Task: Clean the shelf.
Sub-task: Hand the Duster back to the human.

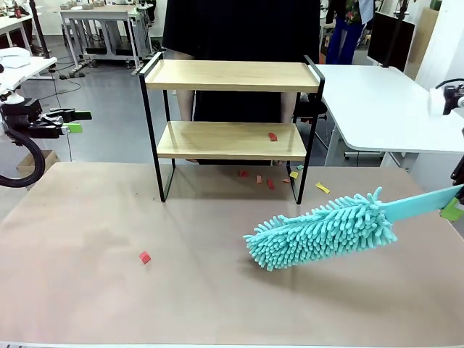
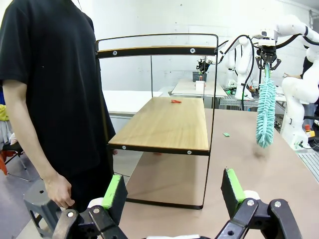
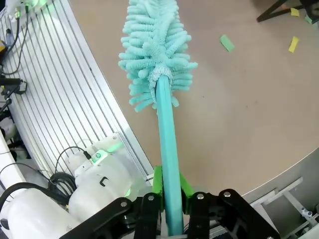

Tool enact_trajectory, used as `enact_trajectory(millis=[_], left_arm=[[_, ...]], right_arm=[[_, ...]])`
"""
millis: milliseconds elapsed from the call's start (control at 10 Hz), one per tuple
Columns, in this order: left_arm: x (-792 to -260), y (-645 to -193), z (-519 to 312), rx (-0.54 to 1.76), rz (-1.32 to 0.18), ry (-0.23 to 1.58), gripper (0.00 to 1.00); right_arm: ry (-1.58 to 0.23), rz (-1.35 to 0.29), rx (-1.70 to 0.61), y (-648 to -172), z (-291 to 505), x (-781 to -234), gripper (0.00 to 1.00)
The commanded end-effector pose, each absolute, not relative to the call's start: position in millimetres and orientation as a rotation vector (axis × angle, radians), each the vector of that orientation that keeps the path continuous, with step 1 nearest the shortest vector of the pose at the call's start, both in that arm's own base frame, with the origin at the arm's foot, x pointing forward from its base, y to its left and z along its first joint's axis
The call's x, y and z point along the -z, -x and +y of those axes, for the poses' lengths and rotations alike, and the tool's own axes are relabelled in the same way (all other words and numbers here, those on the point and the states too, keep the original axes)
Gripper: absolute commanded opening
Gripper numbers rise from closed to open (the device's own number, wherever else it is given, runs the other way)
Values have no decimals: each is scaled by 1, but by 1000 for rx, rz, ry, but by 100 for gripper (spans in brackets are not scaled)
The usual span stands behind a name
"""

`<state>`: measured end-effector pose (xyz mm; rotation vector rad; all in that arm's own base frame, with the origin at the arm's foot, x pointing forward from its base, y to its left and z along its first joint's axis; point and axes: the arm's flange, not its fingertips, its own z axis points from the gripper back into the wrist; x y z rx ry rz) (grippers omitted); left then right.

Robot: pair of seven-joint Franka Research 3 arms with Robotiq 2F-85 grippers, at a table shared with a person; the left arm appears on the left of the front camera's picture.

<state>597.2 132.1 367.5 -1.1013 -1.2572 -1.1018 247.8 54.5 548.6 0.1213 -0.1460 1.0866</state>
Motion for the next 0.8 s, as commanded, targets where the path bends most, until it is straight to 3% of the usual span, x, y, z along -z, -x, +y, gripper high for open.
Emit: enact_trajectory(millis=[0,600,700], left_arm=[[-369,-595,131,1111,-1262,1097,100],[-369,-595,131,1111,-1262,1097,100],[-369,-595,131,1111,-1262,1097,100]], right_arm=[[-104,-154,-1090,-248,53,-550,12],[-121,-146,-1087,-248,55,-549,12],[-188,-192,-1134,-277,59,-541,12]])
